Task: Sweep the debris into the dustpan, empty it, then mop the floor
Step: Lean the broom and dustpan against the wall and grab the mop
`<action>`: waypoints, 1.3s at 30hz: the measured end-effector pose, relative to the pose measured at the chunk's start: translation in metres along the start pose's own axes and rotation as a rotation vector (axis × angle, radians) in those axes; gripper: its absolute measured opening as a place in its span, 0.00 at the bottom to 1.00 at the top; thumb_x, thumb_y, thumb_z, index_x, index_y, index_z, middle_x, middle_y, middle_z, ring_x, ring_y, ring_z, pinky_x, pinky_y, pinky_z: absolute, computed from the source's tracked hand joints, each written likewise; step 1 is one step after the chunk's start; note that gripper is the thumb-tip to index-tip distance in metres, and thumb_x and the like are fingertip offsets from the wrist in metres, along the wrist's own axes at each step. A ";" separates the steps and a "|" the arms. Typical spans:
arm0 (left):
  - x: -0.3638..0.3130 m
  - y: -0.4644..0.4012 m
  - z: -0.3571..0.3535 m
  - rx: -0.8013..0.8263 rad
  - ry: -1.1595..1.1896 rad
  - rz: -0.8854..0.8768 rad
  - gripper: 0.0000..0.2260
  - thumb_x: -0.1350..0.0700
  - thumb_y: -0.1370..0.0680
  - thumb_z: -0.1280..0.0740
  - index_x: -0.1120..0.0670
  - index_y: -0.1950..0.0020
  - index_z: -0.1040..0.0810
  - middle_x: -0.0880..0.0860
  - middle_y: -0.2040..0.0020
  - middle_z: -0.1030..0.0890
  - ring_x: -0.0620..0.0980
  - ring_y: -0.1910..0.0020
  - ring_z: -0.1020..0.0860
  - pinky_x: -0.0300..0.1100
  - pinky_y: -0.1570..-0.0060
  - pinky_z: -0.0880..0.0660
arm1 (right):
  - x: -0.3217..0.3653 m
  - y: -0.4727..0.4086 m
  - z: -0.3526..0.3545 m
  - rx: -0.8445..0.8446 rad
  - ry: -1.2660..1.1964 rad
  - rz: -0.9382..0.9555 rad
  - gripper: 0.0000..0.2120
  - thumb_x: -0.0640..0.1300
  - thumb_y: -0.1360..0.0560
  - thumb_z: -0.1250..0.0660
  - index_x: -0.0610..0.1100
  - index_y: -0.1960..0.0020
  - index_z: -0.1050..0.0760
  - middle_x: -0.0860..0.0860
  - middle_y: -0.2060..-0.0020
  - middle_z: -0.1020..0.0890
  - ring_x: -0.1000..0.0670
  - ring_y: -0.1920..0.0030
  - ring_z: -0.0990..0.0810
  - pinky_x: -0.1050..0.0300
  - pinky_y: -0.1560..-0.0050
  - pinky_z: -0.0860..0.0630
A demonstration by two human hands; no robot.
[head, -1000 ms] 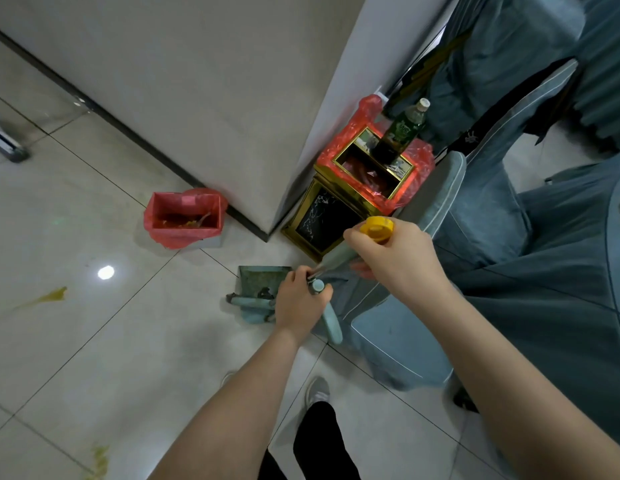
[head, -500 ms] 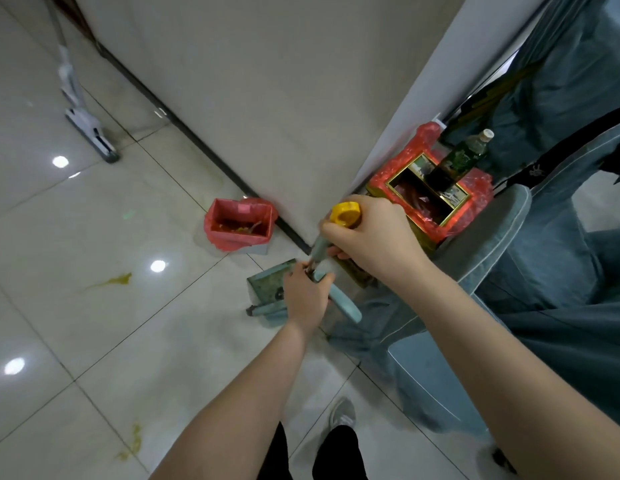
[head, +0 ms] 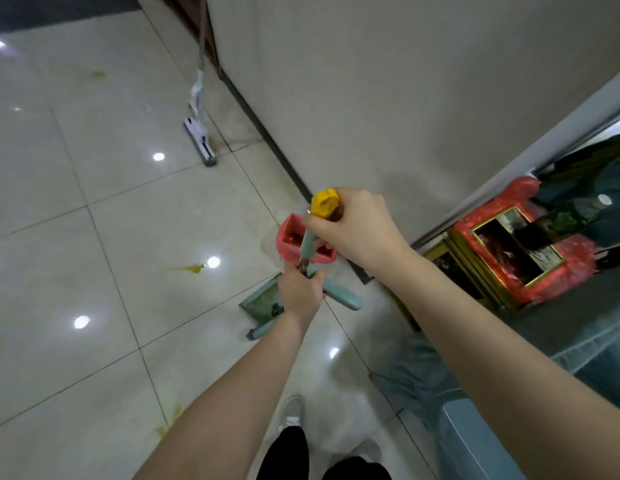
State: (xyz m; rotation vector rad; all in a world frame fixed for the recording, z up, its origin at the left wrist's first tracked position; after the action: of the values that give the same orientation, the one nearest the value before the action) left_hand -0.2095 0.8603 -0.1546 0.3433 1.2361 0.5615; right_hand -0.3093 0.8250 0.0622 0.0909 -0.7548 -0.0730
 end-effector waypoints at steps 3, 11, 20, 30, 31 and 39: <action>-0.006 -0.020 0.031 -0.050 0.004 0.019 0.17 0.52 0.31 0.25 0.59 0.51 0.27 0.58 0.56 0.20 0.58 0.63 0.17 0.50 0.68 0.18 | 0.029 -0.013 -0.010 -0.054 -0.014 0.071 0.14 0.48 0.27 0.29 0.38 0.61 0.26 0.49 0.70 0.25 0.52 0.68 0.29 0.61 0.71 0.33; -0.046 -0.083 0.095 -0.176 0.058 0.030 0.13 0.50 0.32 0.27 0.56 0.60 0.28 0.55 0.60 0.19 0.56 0.63 0.17 0.52 0.62 0.18 | 0.083 -0.091 -0.039 0.037 -0.140 0.175 0.11 0.49 0.29 0.29 0.41 0.61 0.24 0.44 0.66 0.16 0.43 0.62 0.15 0.44 0.58 0.19; -0.138 -0.196 0.122 -0.232 -0.114 0.053 0.15 0.45 0.30 0.28 0.57 0.58 0.20 0.53 0.61 0.17 0.50 0.61 0.19 0.39 0.69 0.30 | 0.124 -0.233 -0.042 0.103 -0.182 0.253 0.12 0.50 0.28 0.27 0.41 0.58 0.21 0.44 0.65 0.16 0.44 0.62 0.15 0.41 0.57 0.18; -0.219 -0.335 0.083 -0.003 -0.357 0.026 0.08 0.52 0.21 0.37 0.56 0.50 0.27 0.50 0.62 0.25 0.44 0.68 0.29 0.37 0.72 0.36 | 0.122 -0.385 -0.054 0.147 -0.033 0.254 0.13 0.50 0.24 0.29 0.39 0.53 0.22 0.44 0.62 0.16 0.45 0.59 0.16 0.45 0.53 0.20; -0.222 -0.344 0.077 0.060 -0.377 0.005 0.08 0.52 0.21 0.38 0.55 0.45 0.27 0.51 0.59 0.22 0.46 0.65 0.27 0.38 0.69 0.33 | 0.118 -0.396 -0.055 0.152 -0.027 0.239 0.12 0.50 0.24 0.29 0.40 0.53 0.22 0.44 0.61 0.16 0.46 0.58 0.16 0.46 0.53 0.20; -0.248 -0.375 0.087 0.327 -0.396 -0.099 0.28 0.53 0.21 0.37 0.49 0.23 0.43 0.54 0.31 0.26 0.55 0.39 0.24 0.41 0.46 0.28 | 0.118 -0.455 -0.055 0.089 0.074 0.153 0.11 0.54 0.26 0.30 0.46 0.55 0.22 0.49 0.65 0.18 0.49 0.62 0.18 0.48 0.57 0.19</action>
State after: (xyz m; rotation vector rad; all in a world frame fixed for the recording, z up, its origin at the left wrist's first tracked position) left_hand -0.1004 0.4160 -0.1330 0.6328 0.9507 0.1892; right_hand -0.2006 0.3648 0.0530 0.1200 -0.6893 0.1094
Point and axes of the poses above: each hand's wrist, its own y-axis away from the middle knuckle, its own z-axis out of the back of the hand, x = y × z, the point moved 10 cm from there along -y, towards the middle knuckle
